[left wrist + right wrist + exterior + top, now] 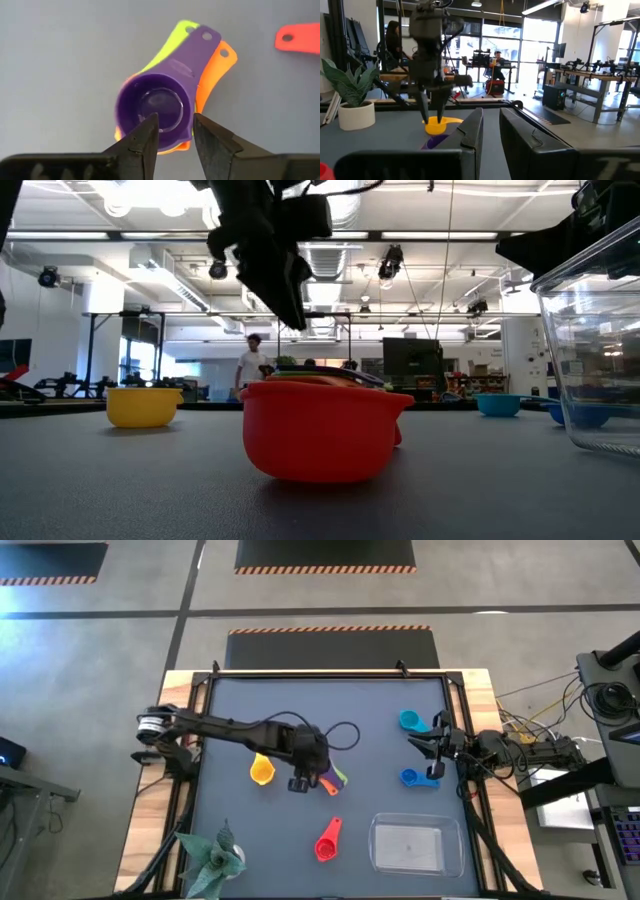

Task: Nest measuring cups in basket
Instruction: Stack the yellow measuring cup on top of the purple measuring cup

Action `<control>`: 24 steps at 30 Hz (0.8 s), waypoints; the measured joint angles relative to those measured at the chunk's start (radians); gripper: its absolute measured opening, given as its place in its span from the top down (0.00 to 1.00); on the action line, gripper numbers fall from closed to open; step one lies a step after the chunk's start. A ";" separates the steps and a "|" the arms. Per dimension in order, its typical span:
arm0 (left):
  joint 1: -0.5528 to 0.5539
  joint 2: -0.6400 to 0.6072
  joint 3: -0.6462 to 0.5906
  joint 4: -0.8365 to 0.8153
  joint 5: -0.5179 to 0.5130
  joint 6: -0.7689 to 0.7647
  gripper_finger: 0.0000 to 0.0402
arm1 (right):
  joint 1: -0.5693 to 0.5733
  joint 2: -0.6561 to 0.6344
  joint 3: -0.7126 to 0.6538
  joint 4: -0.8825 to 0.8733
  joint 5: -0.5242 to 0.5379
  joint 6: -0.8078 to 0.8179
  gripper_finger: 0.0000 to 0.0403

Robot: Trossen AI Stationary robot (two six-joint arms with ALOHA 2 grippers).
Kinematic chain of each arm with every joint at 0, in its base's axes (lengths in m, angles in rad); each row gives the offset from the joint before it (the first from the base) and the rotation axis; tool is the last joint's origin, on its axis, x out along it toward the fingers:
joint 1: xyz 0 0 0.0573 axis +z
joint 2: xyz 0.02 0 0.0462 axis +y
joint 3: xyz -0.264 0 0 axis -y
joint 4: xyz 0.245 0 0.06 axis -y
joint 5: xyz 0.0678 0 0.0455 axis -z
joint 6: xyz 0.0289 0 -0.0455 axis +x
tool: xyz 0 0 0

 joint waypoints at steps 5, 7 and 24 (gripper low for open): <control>0.001 -0.090 -0.035 0.034 0.009 -0.011 0.77 | 0.000 0.000 0.000 0.000 0.000 0.000 0.87; 0.001 -0.145 -0.090 0.091 0.012 -0.004 0.77 | 0.000 0.000 0.000 0.000 0.000 0.000 0.87; 0.007 -0.689 -0.797 0.896 -0.035 -0.102 0.79 | 0.000 0.000 0.000 0.000 0.000 0.000 0.87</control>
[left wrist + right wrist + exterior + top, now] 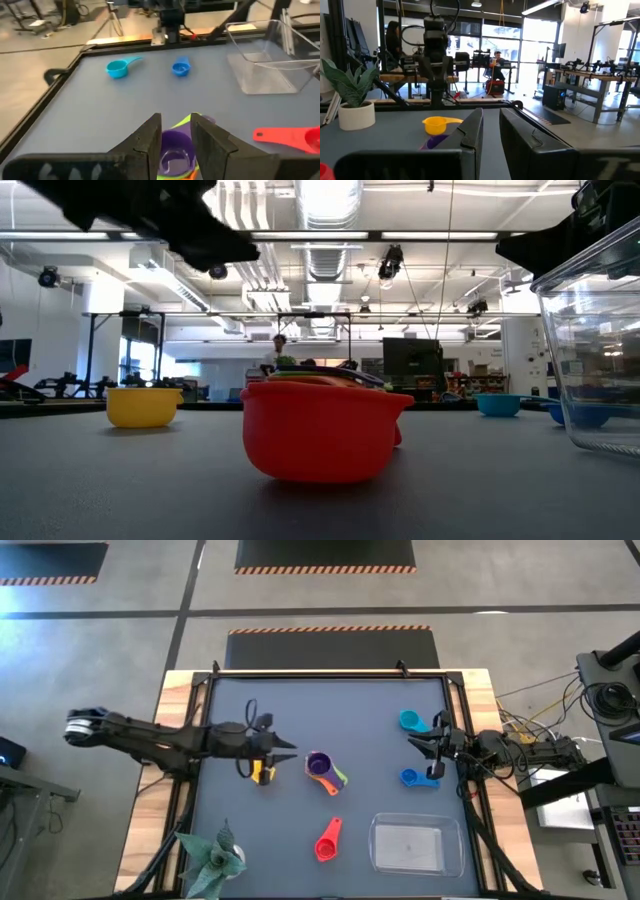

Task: Nest measuring cups in basket
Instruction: Stack the yellow measuring cup on top of the purple measuring cup

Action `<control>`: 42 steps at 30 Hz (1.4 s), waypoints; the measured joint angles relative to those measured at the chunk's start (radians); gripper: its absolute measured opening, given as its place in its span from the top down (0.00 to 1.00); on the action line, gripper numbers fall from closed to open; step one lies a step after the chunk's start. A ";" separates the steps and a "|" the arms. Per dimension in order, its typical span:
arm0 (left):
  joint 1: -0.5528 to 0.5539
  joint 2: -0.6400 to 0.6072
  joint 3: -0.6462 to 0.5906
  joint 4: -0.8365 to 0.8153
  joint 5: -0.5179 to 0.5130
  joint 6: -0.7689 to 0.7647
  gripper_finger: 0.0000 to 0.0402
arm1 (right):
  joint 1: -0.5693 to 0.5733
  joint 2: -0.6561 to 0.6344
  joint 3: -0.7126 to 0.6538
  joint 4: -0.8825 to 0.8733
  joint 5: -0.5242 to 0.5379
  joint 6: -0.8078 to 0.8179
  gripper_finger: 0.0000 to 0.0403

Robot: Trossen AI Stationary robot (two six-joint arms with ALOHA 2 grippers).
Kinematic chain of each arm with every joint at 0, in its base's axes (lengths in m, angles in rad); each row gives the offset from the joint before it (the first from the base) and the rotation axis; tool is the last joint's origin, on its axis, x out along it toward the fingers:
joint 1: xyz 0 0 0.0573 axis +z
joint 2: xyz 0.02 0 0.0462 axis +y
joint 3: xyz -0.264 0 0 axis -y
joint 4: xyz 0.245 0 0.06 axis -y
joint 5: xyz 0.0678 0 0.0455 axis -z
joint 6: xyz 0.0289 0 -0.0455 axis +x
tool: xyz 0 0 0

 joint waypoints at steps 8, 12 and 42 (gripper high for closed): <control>0.011 -0.065 -0.150 0.010 -0.230 0.073 0.79 | 0.000 0.000 0.000 0.011 0.000 0.096 0.87; 0.035 -0.070 -0.180 0.010 -0.248 0.076 0.79 | 0.000 0.000 0.000 0.100 0.000 0.090 0.87; 0.063 -0.075 0.026 -0.484 -0.253 -0.346 0.79 | 0.080 0.476 0.155 0.306 -0.069 0.519 0.87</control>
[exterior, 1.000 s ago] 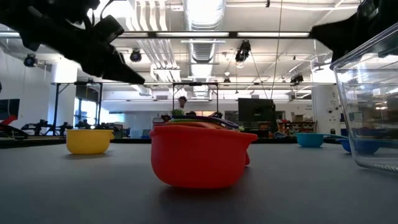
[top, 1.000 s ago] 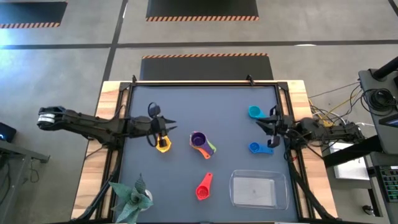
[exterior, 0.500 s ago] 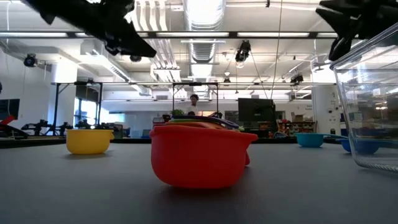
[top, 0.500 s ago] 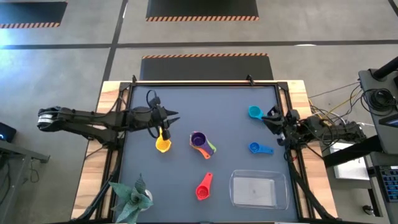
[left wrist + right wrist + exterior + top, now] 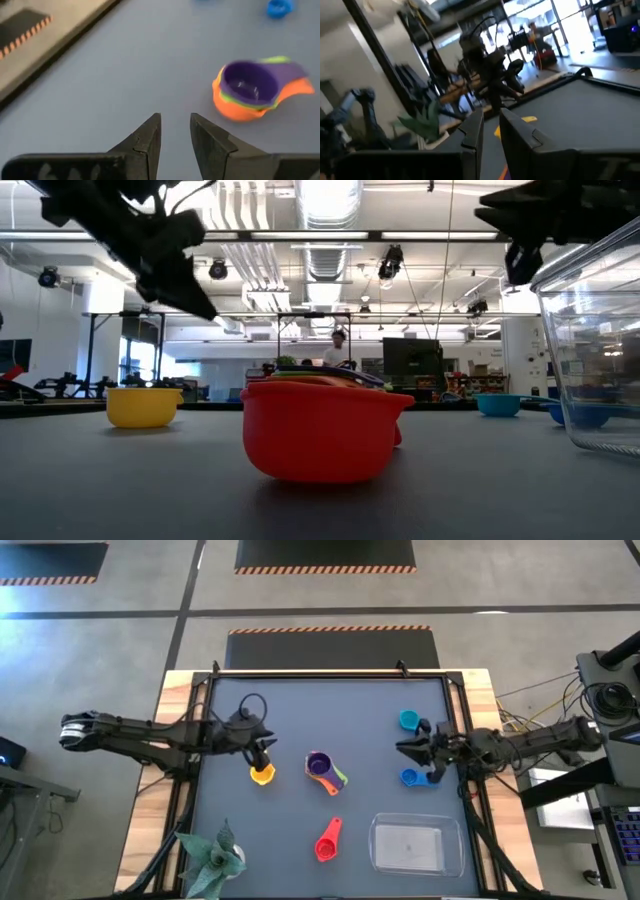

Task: Nest measuring cups in basket
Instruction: Stack the yellow measuring cup on top of the purple measuring cup

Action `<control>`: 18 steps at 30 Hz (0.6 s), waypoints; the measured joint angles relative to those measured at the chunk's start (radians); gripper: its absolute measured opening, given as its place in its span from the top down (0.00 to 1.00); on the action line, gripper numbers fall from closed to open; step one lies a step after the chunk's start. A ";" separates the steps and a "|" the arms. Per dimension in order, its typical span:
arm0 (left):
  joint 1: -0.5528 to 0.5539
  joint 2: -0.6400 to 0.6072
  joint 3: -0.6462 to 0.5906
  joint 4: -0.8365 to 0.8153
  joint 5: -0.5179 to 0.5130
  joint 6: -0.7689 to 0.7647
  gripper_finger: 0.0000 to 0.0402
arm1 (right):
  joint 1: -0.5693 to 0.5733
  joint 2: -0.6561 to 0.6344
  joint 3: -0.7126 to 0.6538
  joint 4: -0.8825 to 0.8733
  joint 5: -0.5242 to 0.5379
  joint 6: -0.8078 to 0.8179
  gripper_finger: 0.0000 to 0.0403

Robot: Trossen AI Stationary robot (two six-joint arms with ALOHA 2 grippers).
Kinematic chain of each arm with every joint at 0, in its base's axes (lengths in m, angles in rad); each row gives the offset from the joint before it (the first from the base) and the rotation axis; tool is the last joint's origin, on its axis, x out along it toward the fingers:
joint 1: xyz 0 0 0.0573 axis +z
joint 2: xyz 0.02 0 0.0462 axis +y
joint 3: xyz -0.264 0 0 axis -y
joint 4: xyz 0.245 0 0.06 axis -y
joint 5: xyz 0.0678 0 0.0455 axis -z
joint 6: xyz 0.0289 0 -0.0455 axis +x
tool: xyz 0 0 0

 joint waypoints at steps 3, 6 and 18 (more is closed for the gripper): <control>-0.001 0.000 -0.004 -0.090 0.000 -0.077 0.79 | 0.018 0.100 0.066 -0.035 0.019 -0.016 0.87; 0.000 0.003 -0.010 -0.163 0.000 -0.157 0.79 | 0.024 0.193 0.131 -0.104 0.056 -0.025 0.87; 0.000 0.011 -0.066 -0.223 0.043 -0.321 0.79 | 0.034 0.483 0.303 -0.261 0.091 -0.019 0.87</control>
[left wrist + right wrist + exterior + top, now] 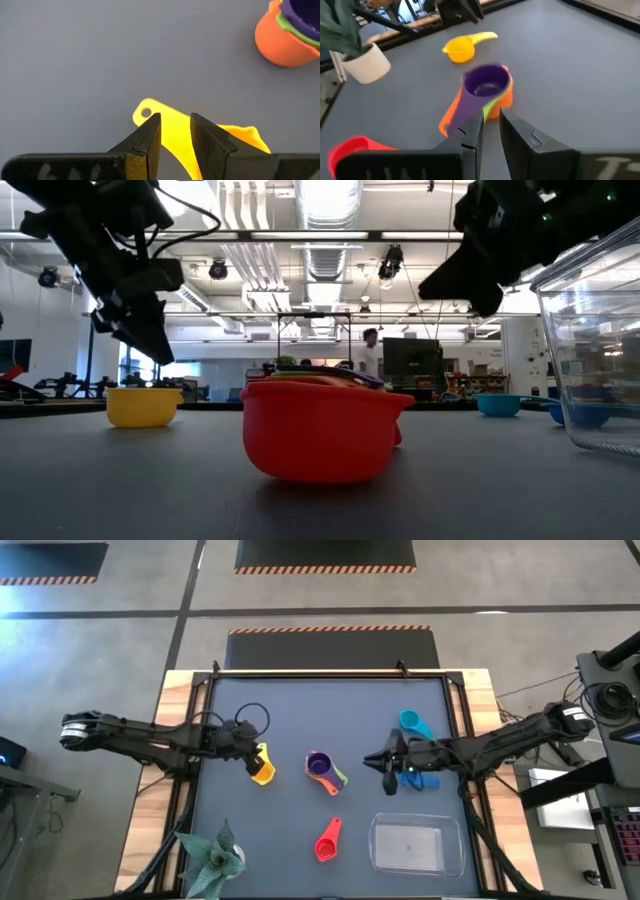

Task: Nest measuring cups in basket
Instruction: Stack the yellow measuring cup on top of the purple measuring cup

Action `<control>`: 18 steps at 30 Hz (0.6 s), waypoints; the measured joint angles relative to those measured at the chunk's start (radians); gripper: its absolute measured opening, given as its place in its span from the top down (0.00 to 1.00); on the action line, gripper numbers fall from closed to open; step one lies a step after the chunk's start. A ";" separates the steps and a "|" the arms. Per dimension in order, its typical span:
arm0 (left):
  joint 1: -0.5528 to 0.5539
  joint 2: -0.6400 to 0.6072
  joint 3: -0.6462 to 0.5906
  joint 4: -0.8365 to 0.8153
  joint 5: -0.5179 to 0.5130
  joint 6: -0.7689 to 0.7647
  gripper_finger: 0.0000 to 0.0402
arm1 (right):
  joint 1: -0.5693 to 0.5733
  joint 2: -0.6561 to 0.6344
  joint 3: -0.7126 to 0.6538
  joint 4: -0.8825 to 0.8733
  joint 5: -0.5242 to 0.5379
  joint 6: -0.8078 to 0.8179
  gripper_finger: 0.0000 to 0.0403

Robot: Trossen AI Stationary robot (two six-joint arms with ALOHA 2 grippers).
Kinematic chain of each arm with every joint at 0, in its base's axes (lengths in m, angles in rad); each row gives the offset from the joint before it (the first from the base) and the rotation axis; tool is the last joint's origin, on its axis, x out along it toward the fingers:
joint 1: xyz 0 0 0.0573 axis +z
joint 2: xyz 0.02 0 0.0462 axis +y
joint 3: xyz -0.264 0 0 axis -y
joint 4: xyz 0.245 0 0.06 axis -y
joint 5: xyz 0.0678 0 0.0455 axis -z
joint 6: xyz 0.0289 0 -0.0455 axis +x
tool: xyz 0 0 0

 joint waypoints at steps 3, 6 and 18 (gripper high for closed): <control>-0.001 0.001 -0.003 -0.028 0.018 -0.043 0.79 | 0.003 0.011 0.012 0.004 0.000 -0.006 0.87; -0.001 0.001 -0.018 -0.037 0.038 -0.056 0.79 | 0.002 0.007 0.010 -0.028 0.003 -0.006 0.87; -0.001 0.002 -0.068 -0.019 0.142 -0.093 0.77 | 0.002 -0.008 0.006 -0.032 0.004 -0.006 0.87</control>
